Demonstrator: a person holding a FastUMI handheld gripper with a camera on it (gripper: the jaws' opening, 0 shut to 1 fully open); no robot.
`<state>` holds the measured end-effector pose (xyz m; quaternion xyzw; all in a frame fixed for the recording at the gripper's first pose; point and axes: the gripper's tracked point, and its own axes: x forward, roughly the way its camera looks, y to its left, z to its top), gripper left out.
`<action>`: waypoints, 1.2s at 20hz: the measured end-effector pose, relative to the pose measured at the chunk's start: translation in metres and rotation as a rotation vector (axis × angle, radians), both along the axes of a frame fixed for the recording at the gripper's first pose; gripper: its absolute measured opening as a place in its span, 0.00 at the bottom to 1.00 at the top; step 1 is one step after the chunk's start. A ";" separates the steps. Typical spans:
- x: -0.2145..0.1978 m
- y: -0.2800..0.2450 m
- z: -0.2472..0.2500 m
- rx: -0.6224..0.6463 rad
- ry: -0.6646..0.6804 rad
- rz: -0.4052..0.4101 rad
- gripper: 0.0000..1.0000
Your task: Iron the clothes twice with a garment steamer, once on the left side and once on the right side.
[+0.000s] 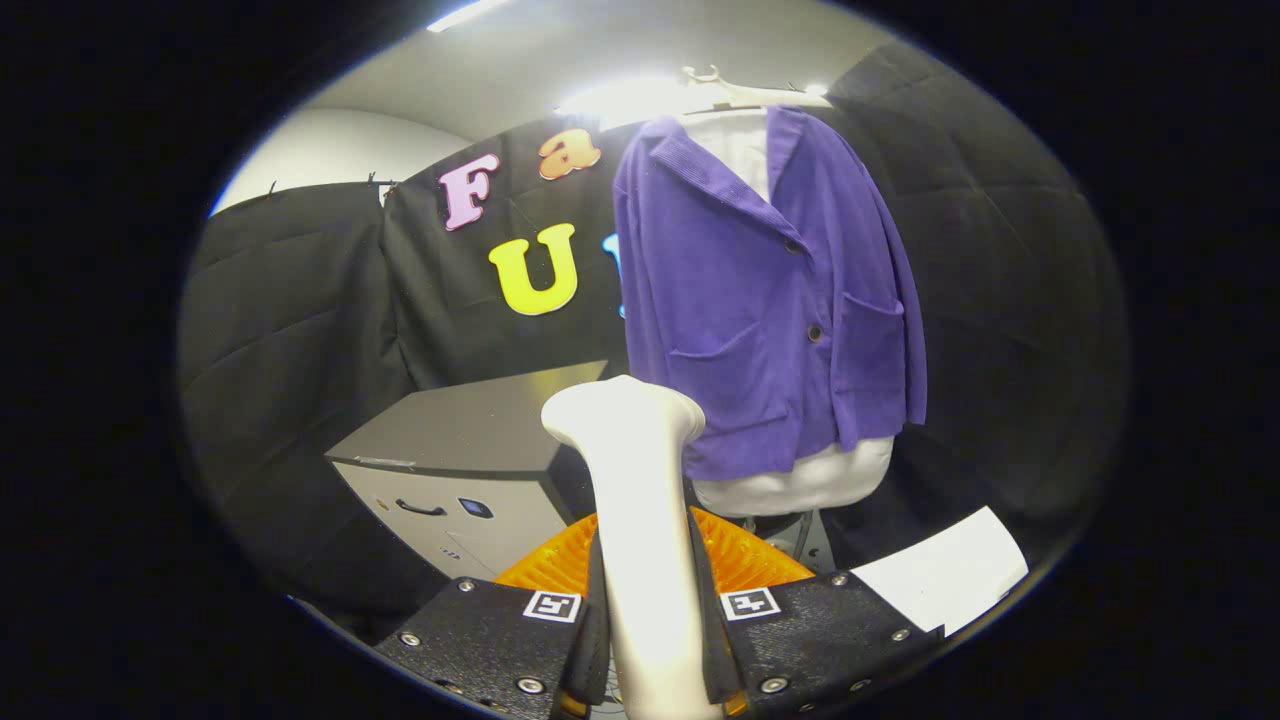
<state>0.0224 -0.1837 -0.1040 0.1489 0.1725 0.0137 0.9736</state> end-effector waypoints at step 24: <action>-0.012 0.122 0.096 -0.167 -0.217 -0.161 0.37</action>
